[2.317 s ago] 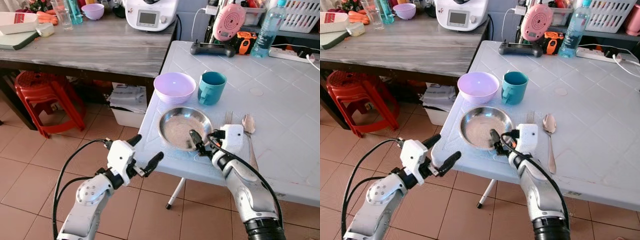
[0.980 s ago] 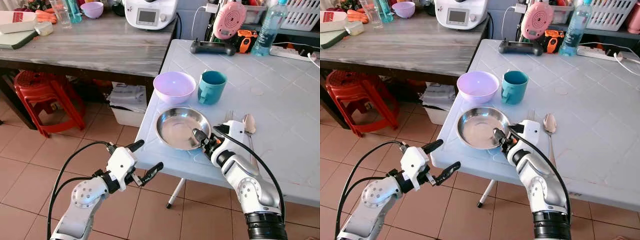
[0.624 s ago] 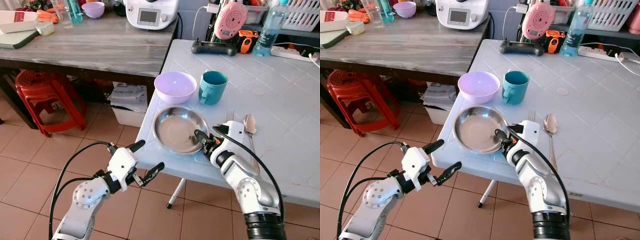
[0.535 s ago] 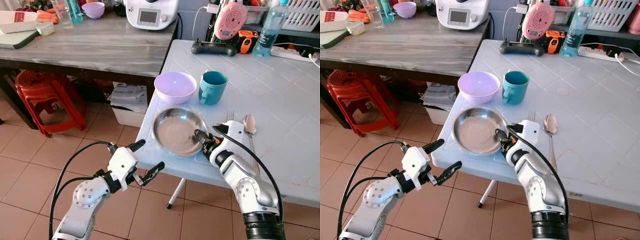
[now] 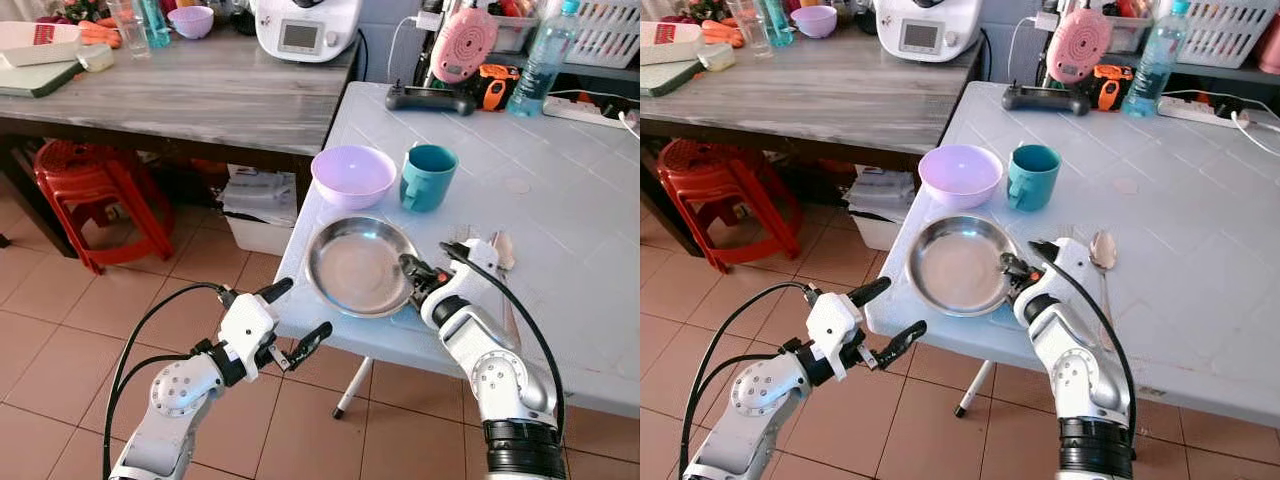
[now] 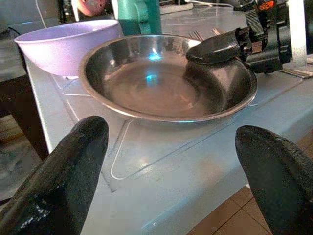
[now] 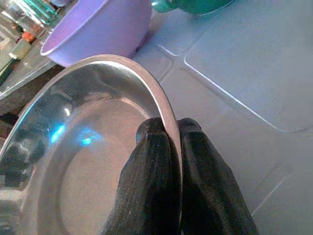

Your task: Setting the table

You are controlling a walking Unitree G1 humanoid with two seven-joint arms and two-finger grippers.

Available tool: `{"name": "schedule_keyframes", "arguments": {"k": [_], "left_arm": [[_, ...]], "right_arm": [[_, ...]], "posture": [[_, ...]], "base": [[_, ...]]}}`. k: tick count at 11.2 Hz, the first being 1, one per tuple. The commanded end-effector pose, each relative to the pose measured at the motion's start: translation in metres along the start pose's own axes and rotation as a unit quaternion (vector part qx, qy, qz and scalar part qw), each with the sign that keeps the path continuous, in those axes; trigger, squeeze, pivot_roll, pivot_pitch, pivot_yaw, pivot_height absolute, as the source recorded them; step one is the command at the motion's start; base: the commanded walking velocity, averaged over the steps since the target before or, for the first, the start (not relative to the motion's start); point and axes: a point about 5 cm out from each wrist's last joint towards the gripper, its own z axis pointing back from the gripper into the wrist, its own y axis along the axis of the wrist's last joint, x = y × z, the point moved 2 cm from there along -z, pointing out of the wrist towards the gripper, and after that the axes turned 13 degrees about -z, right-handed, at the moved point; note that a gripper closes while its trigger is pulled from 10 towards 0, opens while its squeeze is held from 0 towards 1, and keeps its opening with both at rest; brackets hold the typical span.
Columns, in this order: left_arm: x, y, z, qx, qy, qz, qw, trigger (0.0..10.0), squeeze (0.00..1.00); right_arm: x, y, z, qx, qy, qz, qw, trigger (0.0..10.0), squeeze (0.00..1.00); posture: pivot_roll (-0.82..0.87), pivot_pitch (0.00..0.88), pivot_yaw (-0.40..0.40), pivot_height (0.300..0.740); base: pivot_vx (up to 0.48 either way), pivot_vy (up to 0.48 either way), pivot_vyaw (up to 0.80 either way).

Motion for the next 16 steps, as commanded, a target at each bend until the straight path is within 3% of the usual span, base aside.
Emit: {"name": "schedule_keyframes", "arguments": {"k": [1, 2, 3, 4, 5, 6, 8, 11, 16], "left_arm": [[-0.003, -0.002, 0.000, -0.005, 0.015, 0.003, 1.000, 10.0, 0.00], [-0.011, -0.005, 0.001, -0.010, 0.052, 0.025, 0.998, 10.0, 0.00], [-0.033, -0.013, 0.002, -0.037, 0.160, 0.062, 0.984, 10.0, 0.00], [-0.042, -0.019, 0.004, -0.060, 0.208, 0.077, 0.973, 10.0, 0.00], [-0.046, -0.022, 0.005, -0.067, 0.226, 0.089, 0.968, 10.0, 0.00], [-0.051, -0.024, 0.006, -0.072, 0.249, 0.107, 0.960, 10.0, 0.00], [-0.056, -0.022, 0.003, -0.064, 0.261, 0.123, 0.955, 10.0, 0.00], [-0.056, -0.020, 0.000, -0.061, 0.261, 0.127, 0.955, 10.0, 0.00], [-0.055, -0.020, -0.002, -0.056, 0.254, 0.128, 0.957, 10.0, 0.00]], "right_arm": [[0.023, -0.008, 0.006, -0.013, -0.051, -0.018, 0.998, 0.0, 0.00], [0.021, -0.002, 0.009, 0.006, -0.051, -0.022, 0.998, 0.0, 0.00], [0.006, 0.005, 0.017, 0.042, -0.029, -0.040, 0.998, 0.0, 0.00], [-0.003, 0.007, 0.022, 0.058, -0.012, -0.041, 0.997, 0.0, 0.00], [-0.007, 0.007, 0.024, 0.065, -0.006, -0.047, 0.997, 10.0, 0.00], [-0.009, 0.008, 0.029, 0.082, -0.014, -0.054, 0.995, 10.0, 0.00], [-0.009, 0.018, 0.036, 0.121, -0.024, -0.033, 0.992, 10.0, 0.00], [-0.011, 0.024, 0.044, 0.139, -0.020, 0.005, 0.990, 10.0, 0.00], [-0.017, 0.028, 0.046, 0.163, -0.011, 0.050, 0.985, 10.0, 0.00]], "posture": [[0.03, 0.098, 0.006, 0.740], [0.02, 0.096, 0.004, 0.740], [0.01, 0.100, -0.001, 0.740], [0.01, 0.100, -0.001, 0.740], [0.01, 0.100, -0.001, 0.740], [0.00, 0.097, -0.002, 0.740], [-0.01, 0.098, -0.002, 0.740], [-0.01, 0.098, -0.002, 0.740], [-0.01, 0.092, -0.008, 0.740]], "base": [[0.000, 0.000, 0.00], [0.000, 0.000, 0.00], [0.000, 0.000, 0.00], [0.000, 0.000, 0.00], [0.000, 0.000, 0.00], [0.000, 0.000, 0.00], [0.000, 0.000, -0.24], [0.000, 0.190, -0.74], [0.000, 0.347, 0.00]]}}
